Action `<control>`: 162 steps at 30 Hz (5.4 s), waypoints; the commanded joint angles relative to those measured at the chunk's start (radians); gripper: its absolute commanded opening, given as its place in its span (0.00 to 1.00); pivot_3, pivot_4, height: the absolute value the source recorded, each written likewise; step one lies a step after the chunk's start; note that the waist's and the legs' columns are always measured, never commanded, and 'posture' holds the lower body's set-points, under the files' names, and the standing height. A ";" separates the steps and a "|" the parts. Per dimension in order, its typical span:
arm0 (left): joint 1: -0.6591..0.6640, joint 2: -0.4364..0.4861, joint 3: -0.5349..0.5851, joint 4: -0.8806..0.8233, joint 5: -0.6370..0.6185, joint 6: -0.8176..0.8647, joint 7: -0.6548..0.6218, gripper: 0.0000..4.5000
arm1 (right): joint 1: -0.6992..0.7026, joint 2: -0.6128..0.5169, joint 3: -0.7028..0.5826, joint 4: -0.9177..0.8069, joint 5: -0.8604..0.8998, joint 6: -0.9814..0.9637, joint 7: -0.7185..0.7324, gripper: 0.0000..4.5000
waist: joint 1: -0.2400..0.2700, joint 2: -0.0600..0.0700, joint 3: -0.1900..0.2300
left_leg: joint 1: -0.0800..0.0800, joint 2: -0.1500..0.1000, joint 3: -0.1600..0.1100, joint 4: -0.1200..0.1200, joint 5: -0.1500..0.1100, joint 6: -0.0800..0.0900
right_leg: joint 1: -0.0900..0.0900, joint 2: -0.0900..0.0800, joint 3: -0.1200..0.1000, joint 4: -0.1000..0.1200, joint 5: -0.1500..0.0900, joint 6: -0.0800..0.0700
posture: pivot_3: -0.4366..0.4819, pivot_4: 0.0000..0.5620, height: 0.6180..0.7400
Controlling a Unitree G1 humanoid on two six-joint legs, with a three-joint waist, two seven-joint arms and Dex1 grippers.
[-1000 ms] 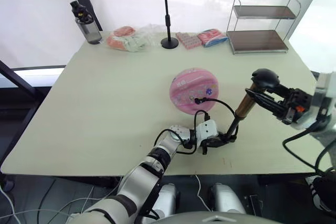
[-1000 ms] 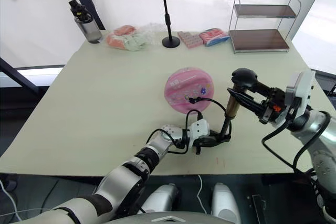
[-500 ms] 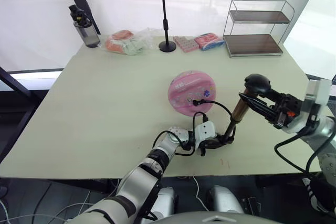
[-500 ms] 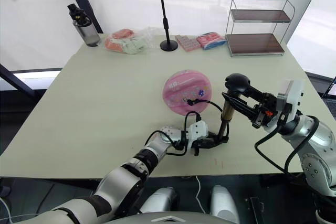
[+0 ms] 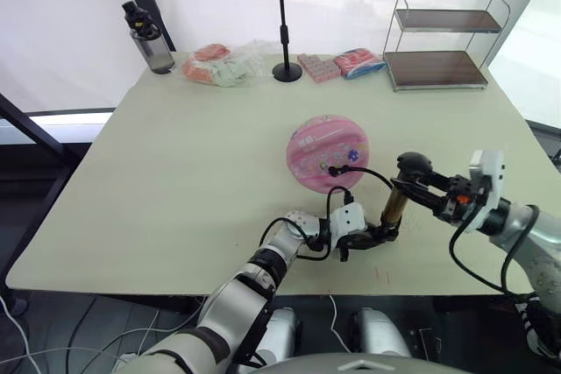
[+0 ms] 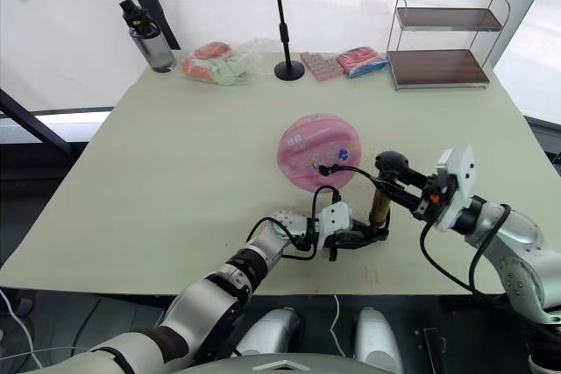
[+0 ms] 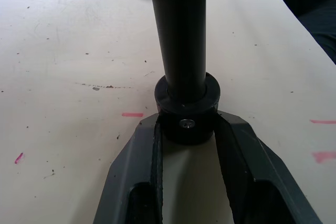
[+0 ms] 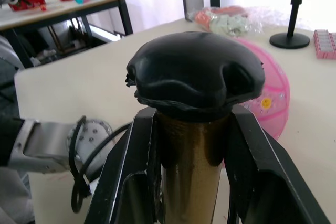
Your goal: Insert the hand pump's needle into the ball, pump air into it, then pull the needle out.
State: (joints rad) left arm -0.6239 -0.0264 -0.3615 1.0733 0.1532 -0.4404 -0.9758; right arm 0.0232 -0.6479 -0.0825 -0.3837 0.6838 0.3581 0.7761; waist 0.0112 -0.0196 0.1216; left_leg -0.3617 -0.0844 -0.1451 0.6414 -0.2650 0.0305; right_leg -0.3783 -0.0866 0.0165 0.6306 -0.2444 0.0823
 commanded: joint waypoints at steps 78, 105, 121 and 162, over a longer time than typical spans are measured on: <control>0.041 0.033 -0.022 0.039 0.033 0.014 -0.024 0.24 | 0.018 -0.077 0.001 -0.001 -0.027 0.061 0.087 0.24 | -0.003 0.001 0.005 | -0.014 0.001 0.001 0.008 0.000 0.000 | -0.012 0.001 0.000 0.002 0.007 -0.003 | 0.48 0.27 1.00; 0.044 0.030 -0.024 0.035 0.034 0.015 -0.028 0.24 | -0.073 -0.141 -0.230 -0.090 0.152 0.103 0.091 0.24 | -0.003 0.011 0.015 | -0.007 -0.003 0.000 0.006 -0.002 0.003 | -0.002 -0.002 0.001 -0.002 0.005 -0.001 | 0.48 0.27 1.00; 0.040 0.033 -0.026 0.039 0.038 0.011 -0.030 0.24 | -0.275 -0.311 -0.436 -0.082 0.476 0.352 0.025 0.24 | 0.003 0.012 0.020 | -0.011 -0.002 0.001 0.007 -0.002 0.003 | -0.005 -0.002 0.001 -0.003 0.005 -0.001 | 0.48 0.27 1.00; 0.046 0.031 -0.023 0.037 0.035 0.011 -0.019 0.24 | 0.031 0.055 0.050 0.057 -0.119 -0.006 0.065 0.24 | -0.012 0.007 0.002 | -0.013 -0.002 0.003 0.010 -0.001 0.003 | -0.013 0.001 0.004 0.007 0.005 -0.001 | 0.48 0.27 1.00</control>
State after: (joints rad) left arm -0.6202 -0.0063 -0.3617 1.0530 0.1556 -0.4602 -0.9829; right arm 0.0387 -0.5915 -0.0391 -0.3303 0.5598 0.3070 0.8444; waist -0.0010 -0.0126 0.1238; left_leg -0.3743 -0.0860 -0.1424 0.6514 -0.2665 0.0334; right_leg -0.3917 -0.0858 0.0202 0.6375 -0.2389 0.0810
